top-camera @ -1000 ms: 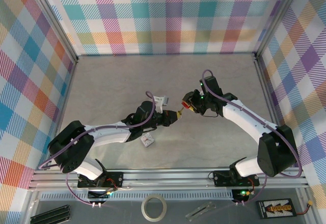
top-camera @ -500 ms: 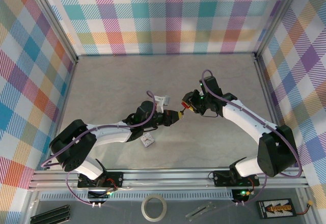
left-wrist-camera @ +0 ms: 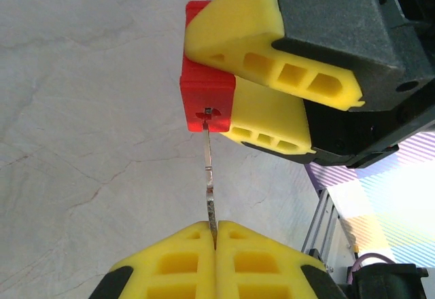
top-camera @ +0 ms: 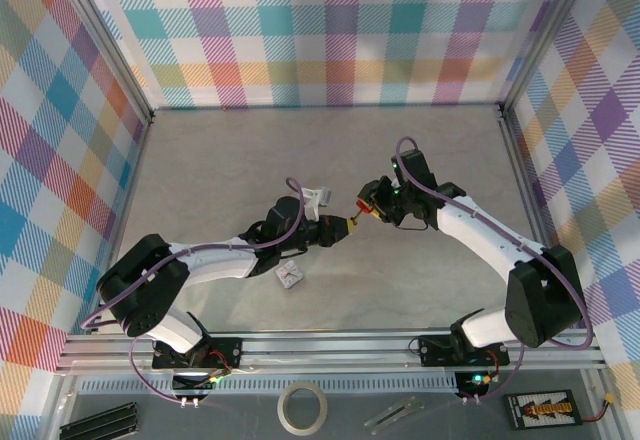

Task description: Unlock with the key

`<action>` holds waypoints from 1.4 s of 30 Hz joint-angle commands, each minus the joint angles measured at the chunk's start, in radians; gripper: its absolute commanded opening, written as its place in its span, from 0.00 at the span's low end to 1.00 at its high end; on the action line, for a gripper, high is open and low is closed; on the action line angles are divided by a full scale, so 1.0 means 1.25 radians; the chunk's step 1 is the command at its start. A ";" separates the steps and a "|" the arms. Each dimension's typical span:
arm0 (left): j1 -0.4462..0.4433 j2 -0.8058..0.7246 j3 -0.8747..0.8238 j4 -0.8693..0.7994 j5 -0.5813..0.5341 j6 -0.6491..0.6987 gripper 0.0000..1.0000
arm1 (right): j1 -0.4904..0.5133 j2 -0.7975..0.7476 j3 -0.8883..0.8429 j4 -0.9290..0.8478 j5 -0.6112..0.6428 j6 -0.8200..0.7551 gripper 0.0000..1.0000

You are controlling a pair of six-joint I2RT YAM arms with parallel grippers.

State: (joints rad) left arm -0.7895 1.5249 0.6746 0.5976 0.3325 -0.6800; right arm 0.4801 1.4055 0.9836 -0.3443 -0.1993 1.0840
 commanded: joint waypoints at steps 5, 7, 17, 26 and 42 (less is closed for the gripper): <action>0.011 -0.009 -0.001 0.018 0.011 0.020 0.00 | 0.013 -0.018 0.006 0.002 -0.013 -0.017 0.24; 0.011 -0.006 0.003 0.022 0.014 0.019 0.00 | 0.015 -0.016 0.008 0.004 -0.014 -0.016 0.24; 0.011 -0.006 -0.006 0.049 0.026 0.014 0.00 | 0.023 -0.006 0.002 0.013 -0.016 -0.012 0.24; 0.011 -0.044 -0.011 0.029 0.034 0.048 0.00 | 0.026 0.002 0.002 0.016 -0.017 -0.011 0.24; 0.011 -0.035 -0.002 0.013 0.030 0.059 0.00 | 0.035 -0.004 0.001 0.016 -0.017 -0.012 0.24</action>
State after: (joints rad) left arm -0.7822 1.4952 0.6624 0.5957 0.3515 -0.6353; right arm 0.5064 1.4059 0.9836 -0.3332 -0.2012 1.0843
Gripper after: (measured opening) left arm 0.046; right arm 0.375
